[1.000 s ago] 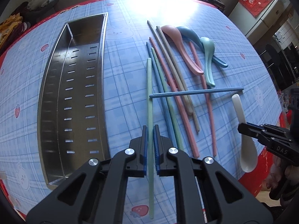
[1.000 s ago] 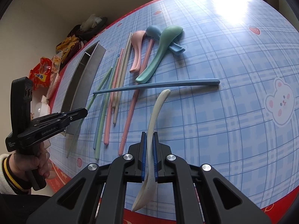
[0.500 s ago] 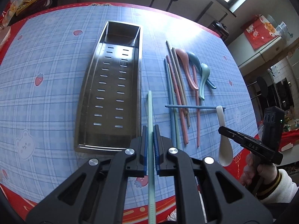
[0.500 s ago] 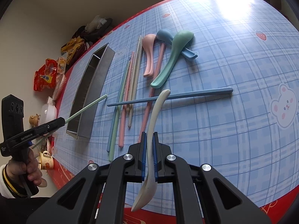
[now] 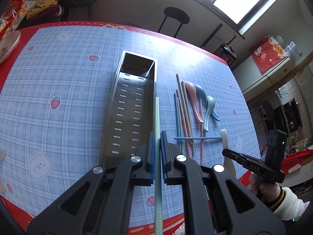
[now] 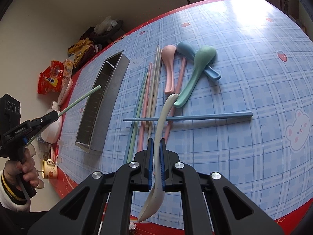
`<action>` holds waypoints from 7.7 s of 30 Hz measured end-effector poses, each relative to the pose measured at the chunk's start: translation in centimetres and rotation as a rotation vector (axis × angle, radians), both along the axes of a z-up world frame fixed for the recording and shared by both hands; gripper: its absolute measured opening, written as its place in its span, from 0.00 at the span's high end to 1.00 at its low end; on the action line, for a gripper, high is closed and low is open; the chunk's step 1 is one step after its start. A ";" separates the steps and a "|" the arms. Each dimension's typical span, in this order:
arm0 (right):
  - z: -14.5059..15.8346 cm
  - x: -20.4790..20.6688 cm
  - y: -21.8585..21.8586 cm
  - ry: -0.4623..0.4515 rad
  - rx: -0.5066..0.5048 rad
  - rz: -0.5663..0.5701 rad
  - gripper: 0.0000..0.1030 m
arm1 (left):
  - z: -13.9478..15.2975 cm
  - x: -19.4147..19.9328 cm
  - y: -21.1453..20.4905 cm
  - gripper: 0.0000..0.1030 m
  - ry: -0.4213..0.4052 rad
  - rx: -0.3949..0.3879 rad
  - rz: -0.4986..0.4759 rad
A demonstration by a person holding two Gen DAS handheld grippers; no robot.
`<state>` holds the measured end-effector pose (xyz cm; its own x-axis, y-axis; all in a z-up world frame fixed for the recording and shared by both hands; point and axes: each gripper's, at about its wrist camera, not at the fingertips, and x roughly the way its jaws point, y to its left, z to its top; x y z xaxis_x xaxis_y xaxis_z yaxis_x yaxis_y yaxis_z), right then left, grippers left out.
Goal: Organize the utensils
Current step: 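Carry the green chopstick and cream spoon into the steel caddy with both tools, then open both tools to release the spoon and chopstick in the caddy, then grasp the long blue chopstick with the right tool and lift it, then grasp a blue chopstick with the left tool, then lower both blue chopsticks into the steel caddy and open both tools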
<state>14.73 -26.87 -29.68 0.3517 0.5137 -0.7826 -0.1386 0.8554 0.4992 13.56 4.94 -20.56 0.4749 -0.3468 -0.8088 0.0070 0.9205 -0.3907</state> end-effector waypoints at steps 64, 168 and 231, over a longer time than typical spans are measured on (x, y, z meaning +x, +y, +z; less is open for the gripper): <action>3.1 7.1 13.6 -0.108 -0.183 0.198 0.63 | -3.3 8.0 3.7 0.16 0.025 0.019 -0.005; -0.6 -0.4 -6.5 -0.123 -0.004 -0.031 0.94 | -11.5 6.4 -15.5 0.90 0.120 0.292 -0.240; 5.1 5.9 3.5 -0.179 -0.236 -0.047 0.52 | -2.9 5.5 -1.7 0.34 -0.019 0.121 -0.156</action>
<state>20.62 -23.37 -24.60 0.5142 0.3045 -0.8018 -0.1636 0.9525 0.2568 19.09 3.22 -23.44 0.4387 -0.3184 -0.8404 0.1598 0.9479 -0.2757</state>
